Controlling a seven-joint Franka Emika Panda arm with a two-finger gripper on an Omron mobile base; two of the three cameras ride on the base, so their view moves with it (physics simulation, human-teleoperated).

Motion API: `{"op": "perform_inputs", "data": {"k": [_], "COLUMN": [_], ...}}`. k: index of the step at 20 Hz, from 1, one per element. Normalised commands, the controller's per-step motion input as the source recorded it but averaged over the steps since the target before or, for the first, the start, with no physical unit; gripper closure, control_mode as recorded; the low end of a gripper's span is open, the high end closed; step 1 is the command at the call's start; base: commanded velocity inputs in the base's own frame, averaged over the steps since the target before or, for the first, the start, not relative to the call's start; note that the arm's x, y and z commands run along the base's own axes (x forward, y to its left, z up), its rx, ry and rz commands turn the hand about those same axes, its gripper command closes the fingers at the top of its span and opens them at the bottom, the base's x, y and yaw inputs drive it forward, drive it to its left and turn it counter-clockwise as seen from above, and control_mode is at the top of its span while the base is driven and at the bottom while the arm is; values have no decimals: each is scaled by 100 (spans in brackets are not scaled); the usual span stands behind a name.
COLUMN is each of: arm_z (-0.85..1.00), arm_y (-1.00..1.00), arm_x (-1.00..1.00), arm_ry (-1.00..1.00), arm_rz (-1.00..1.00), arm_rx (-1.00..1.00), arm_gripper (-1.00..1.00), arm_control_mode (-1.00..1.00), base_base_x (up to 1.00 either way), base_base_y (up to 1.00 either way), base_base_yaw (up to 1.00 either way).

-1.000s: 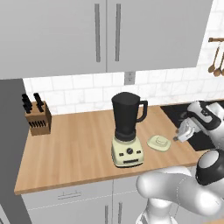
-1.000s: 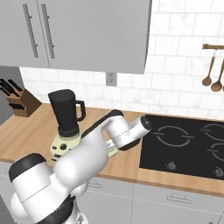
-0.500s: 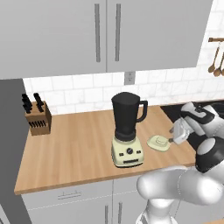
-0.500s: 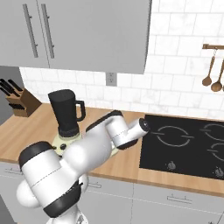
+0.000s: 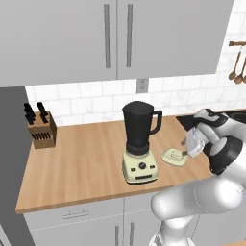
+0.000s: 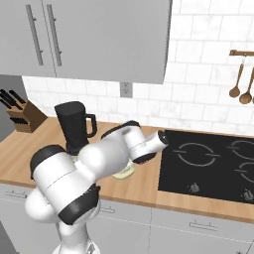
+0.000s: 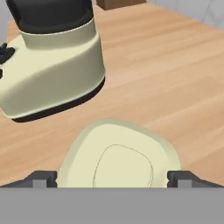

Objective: Close the lid blender by securely placing the lid on top.

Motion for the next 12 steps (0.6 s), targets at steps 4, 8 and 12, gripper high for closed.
{"op": "perform_inputs", "data": {"k": [4, 8, 12], "arm_z": [-20, -17, -8], "arm_y": [2, 13, 21], "arm_x": [0, 0, 0], "arm_ry": [0, 0, 0], "arm_rz": [12, 10, 2], "arm_rx": [2, 2, 2], "arm_gripper": [-100, -100, -100], "arm_control_mode": [-100, -100, -100], "base_base_x": [0, 0, 0], "base_base_y": [0, 0, 0], "base_base_yaw": [0, 0, 0]}}
